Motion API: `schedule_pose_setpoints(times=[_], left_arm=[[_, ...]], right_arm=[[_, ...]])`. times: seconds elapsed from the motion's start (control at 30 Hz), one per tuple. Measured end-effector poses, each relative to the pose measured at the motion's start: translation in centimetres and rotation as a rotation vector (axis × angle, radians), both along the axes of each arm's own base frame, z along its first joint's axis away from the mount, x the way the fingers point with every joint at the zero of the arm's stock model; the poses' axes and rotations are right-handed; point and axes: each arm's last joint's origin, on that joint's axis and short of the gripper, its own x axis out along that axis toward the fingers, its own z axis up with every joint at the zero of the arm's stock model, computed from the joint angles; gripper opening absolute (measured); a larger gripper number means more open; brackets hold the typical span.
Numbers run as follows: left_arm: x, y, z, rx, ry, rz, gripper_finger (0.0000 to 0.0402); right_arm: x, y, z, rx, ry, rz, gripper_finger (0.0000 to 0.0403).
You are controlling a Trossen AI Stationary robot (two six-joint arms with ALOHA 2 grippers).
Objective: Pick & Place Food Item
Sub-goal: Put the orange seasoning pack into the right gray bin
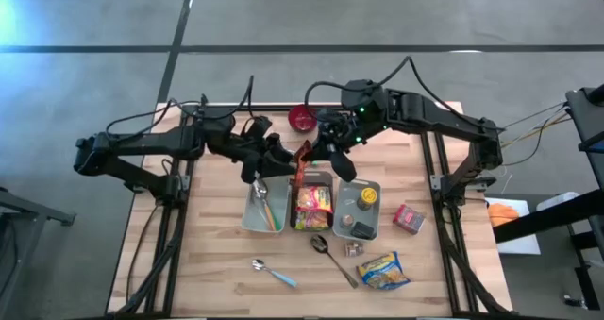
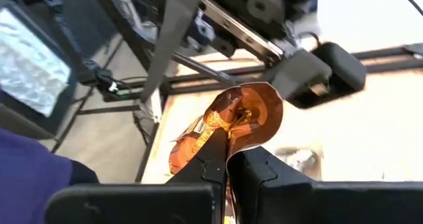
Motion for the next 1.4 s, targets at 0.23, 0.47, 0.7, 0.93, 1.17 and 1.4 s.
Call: schedule_pose_setpoints(times=[0.23,0.47,0.7,0.93,1.17,1.4], left_arm=[[-2.0,1.0,-0.5,0.001,0.15,0.143,0.0304],[-4.9,1.3,-1.0,0.023,0.327,0.285,0.0305],[-7.0,1.4,-0.8,0.051,0.385,0.376,0.0305],[-8.1,1.4,-0.9,0.068,0.435,0.428,0.0305],[-8.1,1.4,-1.0,0.069,0.443,0.433,0.0305],[-8.1,1.4,-1.0,0.072,0.441,0.438,0.0305]], right_arm=[[-1.9,-0.2,0.1,-0.01,0.19,-0.155,0.0007],[-3.6,-0.1,-1.3,-0.079,0.428,-0.265,0.0007],[-3.3,0.4,-5.8,-0.136,0.658,-0.307,0.0007],[-3.5,1.4,-11.6,-0.203,0.827,-0.45,0.0007],[-3.9,2.7,-16.0,-0.186,0.68,-0.492,0.0007],[-6.0,4.2,-19.5,-0.279,0.624,-0.455,0.0007]])
